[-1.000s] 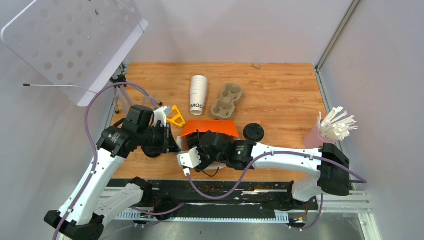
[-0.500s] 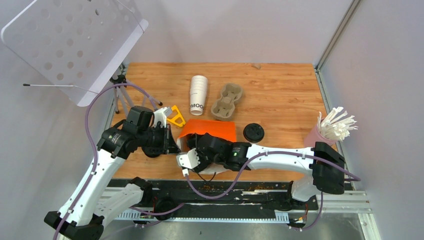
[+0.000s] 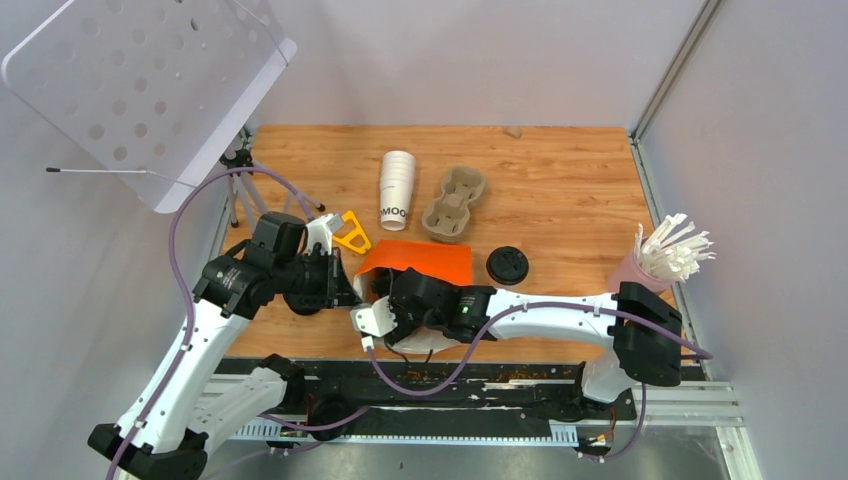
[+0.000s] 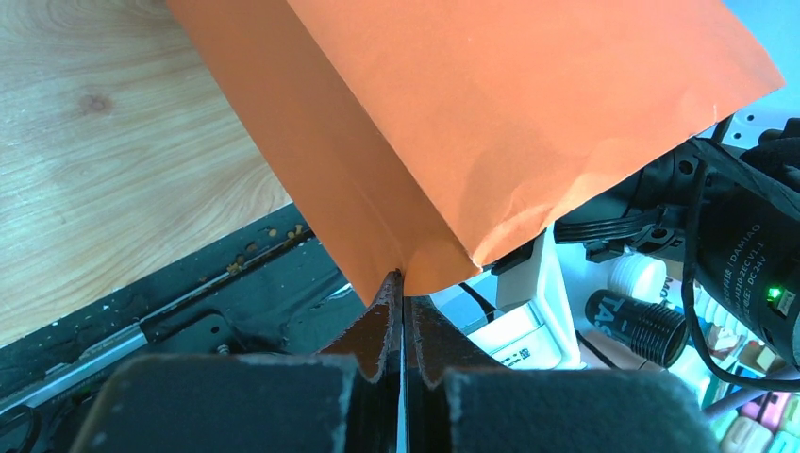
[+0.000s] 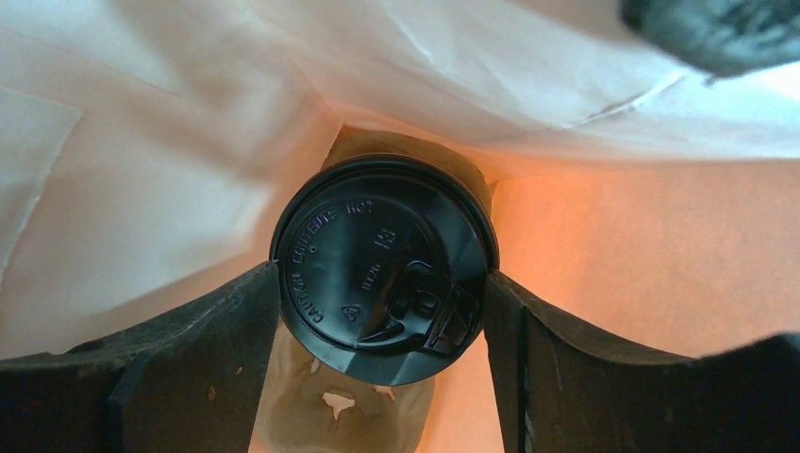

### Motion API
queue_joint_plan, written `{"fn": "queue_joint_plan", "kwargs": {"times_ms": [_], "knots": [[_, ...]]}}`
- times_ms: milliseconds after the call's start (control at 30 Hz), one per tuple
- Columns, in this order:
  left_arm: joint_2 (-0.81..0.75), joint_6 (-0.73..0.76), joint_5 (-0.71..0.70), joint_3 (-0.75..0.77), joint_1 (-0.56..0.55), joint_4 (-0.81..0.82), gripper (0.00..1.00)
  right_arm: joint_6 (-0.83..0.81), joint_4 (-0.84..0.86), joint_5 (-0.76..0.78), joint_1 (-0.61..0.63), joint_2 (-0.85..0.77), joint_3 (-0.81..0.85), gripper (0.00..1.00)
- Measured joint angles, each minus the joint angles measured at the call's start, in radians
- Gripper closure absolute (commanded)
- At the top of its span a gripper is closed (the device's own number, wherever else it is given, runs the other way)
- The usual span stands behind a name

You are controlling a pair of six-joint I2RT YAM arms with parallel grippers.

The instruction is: Pack the takeout coffee

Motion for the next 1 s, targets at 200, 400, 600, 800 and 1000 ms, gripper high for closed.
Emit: {"fn": "queue_joint_plan", "kwargs": {"times_ms": [200, 400, 600, 800, 1000], "knots": [[-0.001, -0.003, -0.002, -0.003, 0.0, 0.006, 1.0, 0.005, 0.023, -0.001, -0.003, 0.0, -0.014, 0.3], [-0.002, -0.008, -0.005, -0.011, 0.0, 0.013, 1.0, 0.008, 0.048, -0.001, -0.014, 0.0, -0.028, 0.3], [0.0, -0.011, -0.005, -0.014, 0.0, 0.019, 1.0, 0.009, 0.061, 0.0, -0.02, 0.0, -0.035, 0.3], [0.002, -0.015, -0.005, -0.016, 0.0, 0.021, 1.0, 0.009, 0.079, 0.0, -0.022, 0.0, -0.047, 0.29], [0.007, -0.018, -0.005, -0.016, 0.0, 0.025, 1.0, 0.008, 0.079, -0.001, -0.025, 0.0, -0.047, 0.27]]}}
